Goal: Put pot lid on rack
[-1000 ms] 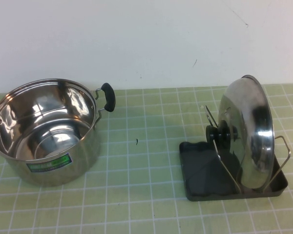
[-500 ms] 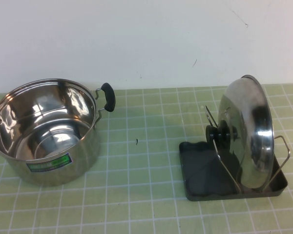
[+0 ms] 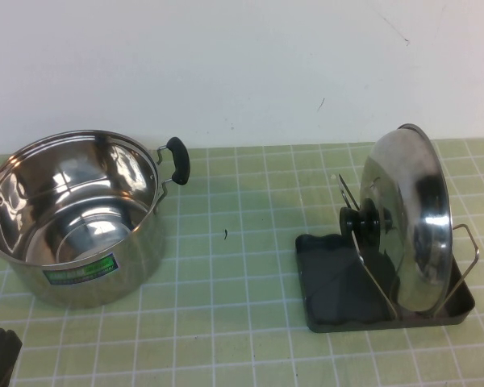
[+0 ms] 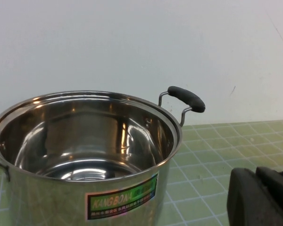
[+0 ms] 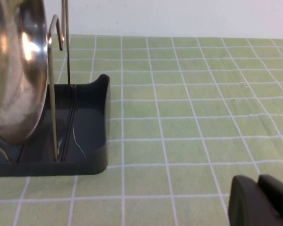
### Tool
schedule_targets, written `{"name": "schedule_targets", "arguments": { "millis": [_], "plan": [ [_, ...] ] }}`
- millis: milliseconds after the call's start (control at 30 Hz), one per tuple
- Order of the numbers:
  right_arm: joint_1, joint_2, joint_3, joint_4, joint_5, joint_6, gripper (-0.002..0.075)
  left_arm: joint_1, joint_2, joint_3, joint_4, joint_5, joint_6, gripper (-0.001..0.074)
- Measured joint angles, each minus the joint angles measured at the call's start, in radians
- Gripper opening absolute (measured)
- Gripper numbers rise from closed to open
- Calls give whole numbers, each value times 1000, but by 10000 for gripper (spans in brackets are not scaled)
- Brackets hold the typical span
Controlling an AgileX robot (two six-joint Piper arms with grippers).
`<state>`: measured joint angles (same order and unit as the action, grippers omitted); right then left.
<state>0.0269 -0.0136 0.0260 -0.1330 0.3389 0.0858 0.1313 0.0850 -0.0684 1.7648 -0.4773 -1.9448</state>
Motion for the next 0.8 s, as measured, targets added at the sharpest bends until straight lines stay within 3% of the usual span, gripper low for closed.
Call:
{"name": "schedule_targets", "arguments": {
  "millis": [700,800],
  "plan": [
    [0,0,0,-8,2,0,31,0,0,2,-41,-20,-1,1],
    [0,0,0,-8,2,0,31,0,0,7,-64,38,15,1]
  ]
}}
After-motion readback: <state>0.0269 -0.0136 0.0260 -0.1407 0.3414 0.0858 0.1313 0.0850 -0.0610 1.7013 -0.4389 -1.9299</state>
